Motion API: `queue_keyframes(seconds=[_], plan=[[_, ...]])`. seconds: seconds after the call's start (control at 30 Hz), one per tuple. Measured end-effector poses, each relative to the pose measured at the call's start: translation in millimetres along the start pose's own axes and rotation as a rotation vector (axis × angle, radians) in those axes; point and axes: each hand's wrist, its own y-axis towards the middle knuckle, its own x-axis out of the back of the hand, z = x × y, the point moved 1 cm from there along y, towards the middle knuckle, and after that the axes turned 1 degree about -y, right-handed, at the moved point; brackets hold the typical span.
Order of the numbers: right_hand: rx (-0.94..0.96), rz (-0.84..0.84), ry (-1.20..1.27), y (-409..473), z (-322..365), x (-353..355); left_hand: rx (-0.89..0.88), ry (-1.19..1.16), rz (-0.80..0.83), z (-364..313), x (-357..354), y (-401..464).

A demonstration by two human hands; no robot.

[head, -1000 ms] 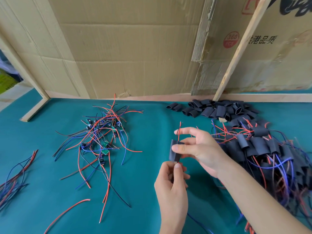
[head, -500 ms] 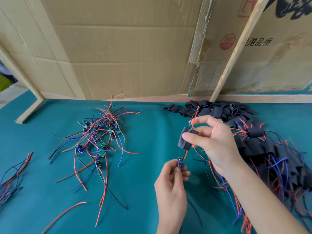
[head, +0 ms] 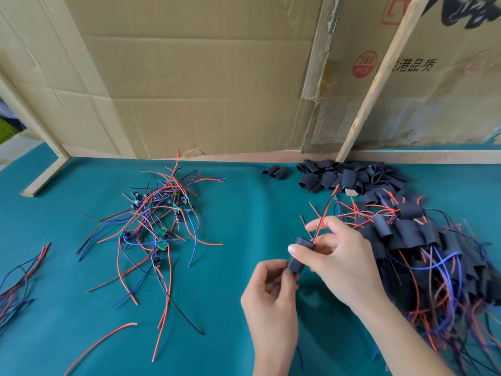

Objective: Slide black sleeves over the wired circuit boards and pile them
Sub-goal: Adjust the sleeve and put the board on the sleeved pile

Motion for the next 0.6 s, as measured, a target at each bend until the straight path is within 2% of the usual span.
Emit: queue_keyframes(seconds=[0.23,0.33,0.43,0.5,0.6], plan=[[-0.102,0.060,-0.003,-4,-4,-6,-0.010,-0.019,0.053,-1,3,1],[-0.148,0.160,0.115,-10,-4,-8,-0.013,-0.049,0.107,-2,3,0],[-0.142,0.169,0.168,-14,-3,-6,-0.023,-0.033,0.129,-1,3,0],[-0.083,0.080,0.143,-13,-3,4,-0.038,-0.024,0.149,-2,3,0],[0.078,-0.195,-0.024,-9,3,37,-0.016,-0.047,0.161,-6,3,-3]])
